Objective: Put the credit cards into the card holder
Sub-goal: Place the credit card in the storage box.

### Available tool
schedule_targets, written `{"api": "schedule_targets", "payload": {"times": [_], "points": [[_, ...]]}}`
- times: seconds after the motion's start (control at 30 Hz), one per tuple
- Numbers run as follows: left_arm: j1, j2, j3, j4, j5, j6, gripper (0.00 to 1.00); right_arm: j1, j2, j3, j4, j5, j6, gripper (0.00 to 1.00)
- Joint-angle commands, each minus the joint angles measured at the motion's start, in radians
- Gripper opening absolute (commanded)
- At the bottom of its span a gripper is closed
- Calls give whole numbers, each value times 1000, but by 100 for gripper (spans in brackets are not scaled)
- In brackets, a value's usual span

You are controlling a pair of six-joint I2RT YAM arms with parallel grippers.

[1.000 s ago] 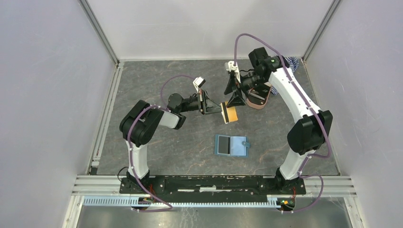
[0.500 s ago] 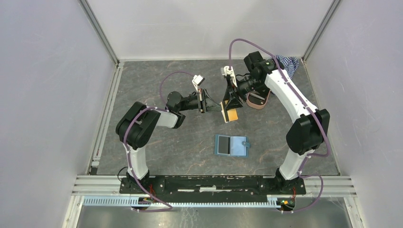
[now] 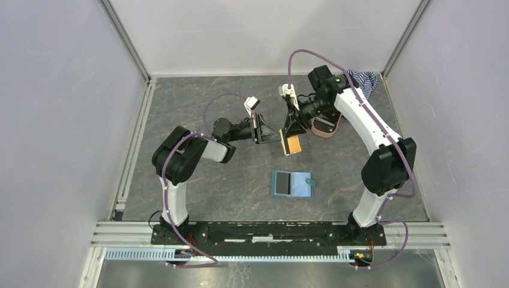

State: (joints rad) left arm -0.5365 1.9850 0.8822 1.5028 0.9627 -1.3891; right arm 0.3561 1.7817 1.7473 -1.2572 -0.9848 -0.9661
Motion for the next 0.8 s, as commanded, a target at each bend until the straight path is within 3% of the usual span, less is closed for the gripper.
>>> {"api": "schedule_targets", "payload": {"times": [0.0,0.27,0.6,0.77], "points": [[-2,47,18,145,-1,-113,2,-10,-33,34,25,-15,-13,27],[-3,113,43,234,-6,-236,2,-10,-20,3,63,-16,-4,24],[-12,130,60,235,18,-253,2,-10,31,43,100,-61,39,23],[-19,144,68,234,33,-257,2,-10,57,84,103,-92,59,11]]}}
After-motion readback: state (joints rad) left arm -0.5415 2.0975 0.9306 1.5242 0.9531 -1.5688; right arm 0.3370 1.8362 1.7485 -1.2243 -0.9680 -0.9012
